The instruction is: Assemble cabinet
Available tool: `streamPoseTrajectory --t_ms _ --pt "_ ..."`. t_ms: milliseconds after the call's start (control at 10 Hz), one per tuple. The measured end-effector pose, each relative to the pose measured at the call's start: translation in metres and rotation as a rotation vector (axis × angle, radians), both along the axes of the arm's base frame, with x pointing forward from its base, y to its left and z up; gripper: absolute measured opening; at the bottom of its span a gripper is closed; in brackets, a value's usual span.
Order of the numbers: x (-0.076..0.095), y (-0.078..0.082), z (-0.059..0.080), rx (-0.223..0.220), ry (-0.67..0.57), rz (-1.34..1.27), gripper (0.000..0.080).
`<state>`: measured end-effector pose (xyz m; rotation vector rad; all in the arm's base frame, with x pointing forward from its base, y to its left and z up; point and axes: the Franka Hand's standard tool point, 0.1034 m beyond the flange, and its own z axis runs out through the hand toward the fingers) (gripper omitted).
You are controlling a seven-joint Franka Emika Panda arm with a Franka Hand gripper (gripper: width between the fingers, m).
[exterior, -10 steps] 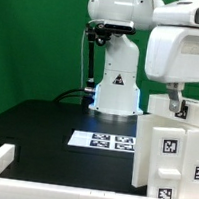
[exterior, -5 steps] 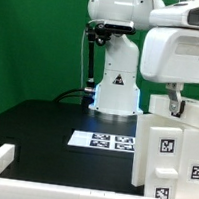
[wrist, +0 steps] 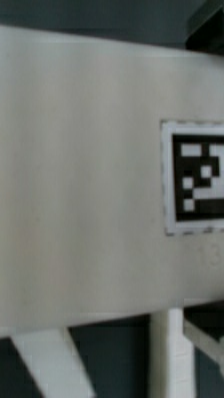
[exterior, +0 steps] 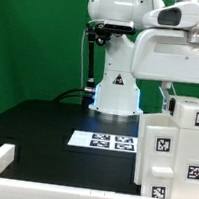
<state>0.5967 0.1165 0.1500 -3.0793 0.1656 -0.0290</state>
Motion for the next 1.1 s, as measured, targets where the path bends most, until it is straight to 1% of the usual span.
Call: streamPoseTrajectory --t_ms 100,200,500,600,800,900,1000,1100 --pt "0.0024 -0.0013 0.0006 0.032 -0.002 -0.115 0.0554" --pt "0.0035 -0.0029 0.0011 0.043 0.0 -0.189 0.0555" --pt "0.0034 -0.002 0.0003 0.05 0.022 -0.388 0.0555" --pt "0.005 -0.0036 0.0004 0.061 0.044 -0.461 0.0555" --pt "0.0024 0.0015 -0.0011 0.084 0.08 -0.76 0.0555" --pt "0.002 0.0027 -0.0014 0.095 0.089 -0.867 0.0555" --pt "0.0016 0.0026 -0.0013 0.11 0.092 -0.921 0.0555" --pt "0.0012 0.0028 -0.0021 0.109 0.091 -0.902 0.0603"
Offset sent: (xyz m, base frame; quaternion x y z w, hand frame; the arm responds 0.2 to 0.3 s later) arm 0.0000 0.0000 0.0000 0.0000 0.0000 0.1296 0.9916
